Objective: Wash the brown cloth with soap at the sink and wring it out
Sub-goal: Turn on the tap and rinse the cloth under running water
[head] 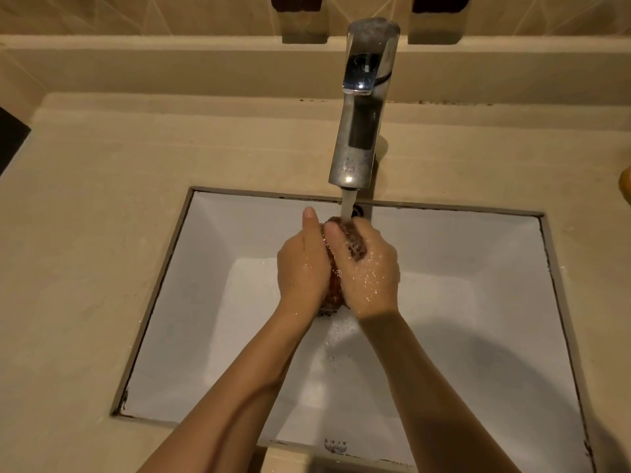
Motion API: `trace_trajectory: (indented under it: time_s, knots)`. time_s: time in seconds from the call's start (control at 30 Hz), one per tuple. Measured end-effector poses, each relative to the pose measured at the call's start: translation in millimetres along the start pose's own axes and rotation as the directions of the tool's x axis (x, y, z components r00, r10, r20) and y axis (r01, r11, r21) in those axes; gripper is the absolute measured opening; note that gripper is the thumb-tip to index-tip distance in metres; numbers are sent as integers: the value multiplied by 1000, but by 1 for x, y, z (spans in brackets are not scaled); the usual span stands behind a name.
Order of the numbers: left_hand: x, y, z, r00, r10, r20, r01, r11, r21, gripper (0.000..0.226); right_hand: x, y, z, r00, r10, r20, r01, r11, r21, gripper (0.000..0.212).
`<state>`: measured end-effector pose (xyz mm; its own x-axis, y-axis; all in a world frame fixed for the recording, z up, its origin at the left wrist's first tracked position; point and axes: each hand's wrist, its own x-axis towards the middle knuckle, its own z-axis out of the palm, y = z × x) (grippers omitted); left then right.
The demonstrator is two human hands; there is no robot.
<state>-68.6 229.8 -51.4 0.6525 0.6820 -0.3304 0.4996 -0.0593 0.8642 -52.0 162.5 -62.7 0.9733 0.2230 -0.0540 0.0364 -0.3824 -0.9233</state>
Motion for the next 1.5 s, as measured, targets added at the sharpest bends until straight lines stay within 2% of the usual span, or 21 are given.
trace_trajectory:
  time_s: [0.13, 0.2, 0.37, 0.53, 0.63, 0.7, 0.87, 1.0, 1.1, 1.17, 1.23, 1.27, 1.3, 1.33, 1.4, 1.43, 1.5]
  knots:
    - [2, -7, 2, 999, 41, -16, -41, 999, -2, 55, 5, 0, -2, 995, -36, -97, 24, 993, -117, 34]
    - [3, -12, 4, 999, 49, -16, -49, 999, -10, 56, 8, 2, 1, 996, -13, -87, 3, 993, -121, 35]
    - [5, -17, 4, 999, 44, 17, -44, 999, -16, 56, 10, 5, 4, 991, 129, -39, -130, 991, -19, 29]
    - [11, -7, -1, 982, -9, 189, 19, 998, -55, 54, 12, -11, -7, 945, 326, -3, -321, 932, 167, 35]
    - [7, -6, -10, 959, -61, 278, 95, 990, -109, 52, 10, -26, -17, 938, 345, 22, -342, 915, 215, 32]
    - [4, -6, -15, 944, -97, 316, 169, 963, -208, 52, 5, -34, -23, 930, 365, 49, -366, 897, 249, 26]
    - [0, -9, -21, 908, -215, 360, 335, 887, -317, 54, -11, -51, -39, 873, 472, 119, -465, 737, 490, 17]
    - [-6, -11, -14, 900, -218, 377, 347, 883, -316, 36, -19, -63, -47, 807, 556, 199, -540, 558, 630, 12]
    - [-13, -16, -11, 855, -268, 444, 422, 857, -297, 30, -20, -65, -53, 777, 571, 265, -557, 427, 712, 18]
    - [-14, -18, -14, 795, -333, 508, 531, 787, -315, 32, -21, -64, -57, 746, 571, 343, -593, 335, 732, 30]
    - [-14, -17, -18, 695, -346, 630, 679, 604, -418, 48, -22, -62, -62, 749, 543, 379, -598, 308, 740, 33]
    - [-15, -17, -20, 670, -351, 654, 712, 554, -431, 59, -22, -62, -64, 763, 526, 376, -587, 319, 744, 31]
    - [-15, -16, -21, 656, -347, 670, 731, 514, -449, 65, -22, -61, -64, 789, 517, 333, -560, 380, 736, 26]
    - [-14, -15, -22, 656, -345, 672, 737, 485, -470, 67, -23, -61, -64, 826, 506, 247, -518, 509, 687, 22]
    - [-8, -11, -27, 677, -318, 664, 725, 444, -527, 64, -22, -53, -63, 917, 399, 18, -370, 831, 415, 20]
    - [-6, -8, -29, 692, -304, 655, 710, 452, -540, 61, -22, -46, -63, 950, 306, -64, -282, 927, 247, 19]
    - [-3, -5, -28, 711, -295, 639, 680, 518, -518, 58, -27, -35, -58, 982, 158, -100, -158, 987, 11, 26]
